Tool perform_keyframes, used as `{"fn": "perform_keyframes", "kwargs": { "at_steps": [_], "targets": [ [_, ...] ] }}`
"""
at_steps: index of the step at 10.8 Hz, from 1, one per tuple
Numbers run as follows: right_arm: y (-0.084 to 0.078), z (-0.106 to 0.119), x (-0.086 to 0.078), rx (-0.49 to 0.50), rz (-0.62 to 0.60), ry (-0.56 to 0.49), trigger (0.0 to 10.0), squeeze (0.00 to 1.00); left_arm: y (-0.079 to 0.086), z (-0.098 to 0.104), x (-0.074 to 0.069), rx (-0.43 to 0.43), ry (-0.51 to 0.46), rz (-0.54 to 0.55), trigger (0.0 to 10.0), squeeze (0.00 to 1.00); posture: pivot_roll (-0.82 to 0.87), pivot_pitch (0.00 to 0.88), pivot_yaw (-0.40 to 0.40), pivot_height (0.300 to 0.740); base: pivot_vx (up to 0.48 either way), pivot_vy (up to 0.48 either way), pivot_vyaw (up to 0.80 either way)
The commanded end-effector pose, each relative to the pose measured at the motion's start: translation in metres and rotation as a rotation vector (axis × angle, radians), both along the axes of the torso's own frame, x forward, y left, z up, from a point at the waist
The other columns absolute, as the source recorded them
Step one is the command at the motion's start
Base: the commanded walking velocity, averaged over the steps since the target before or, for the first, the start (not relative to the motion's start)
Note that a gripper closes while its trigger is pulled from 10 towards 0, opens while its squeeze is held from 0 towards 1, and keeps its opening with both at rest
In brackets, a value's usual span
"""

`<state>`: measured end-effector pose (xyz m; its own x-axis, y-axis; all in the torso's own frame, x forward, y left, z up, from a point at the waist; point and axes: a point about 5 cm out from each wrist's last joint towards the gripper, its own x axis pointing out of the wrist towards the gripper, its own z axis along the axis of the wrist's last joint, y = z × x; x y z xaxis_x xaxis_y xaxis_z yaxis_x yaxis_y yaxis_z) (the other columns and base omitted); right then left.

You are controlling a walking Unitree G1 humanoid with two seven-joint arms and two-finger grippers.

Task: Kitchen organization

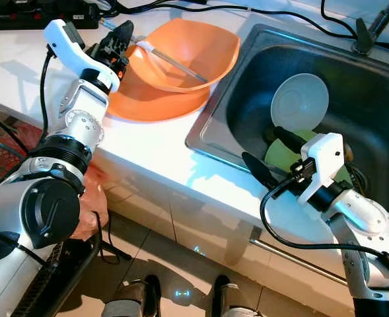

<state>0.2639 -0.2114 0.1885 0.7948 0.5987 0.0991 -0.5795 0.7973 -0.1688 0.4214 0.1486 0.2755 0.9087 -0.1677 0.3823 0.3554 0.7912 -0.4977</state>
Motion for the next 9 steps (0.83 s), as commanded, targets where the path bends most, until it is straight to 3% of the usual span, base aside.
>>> {"fn": "perform_keyframes", "kwargs": {
  "at_steps": [1, 9],
  "targets": [
    [-0.003, -0.013, -0.004, -0.005, -0.015, 0.072, 10.0, 0.0, -0.003, 0.005, 0.001, 0.006, -0.006, -0.011, 10.0, 0.0, -0.09, 0.262, -0.009, 0.74, 0.0, 0.0, 0.0],
    [-0.002, -0.017, -0.017, -0.005, -0.019, 0.112, 10.0, 0.0, -0.004, 0.005, 0.002, -0.029, 0.019, 0.003, 10.0, 0.0, -0.13, 0.309, -0.02, 0.74, 0.0, 0.0, 0.0]
  ]
}}
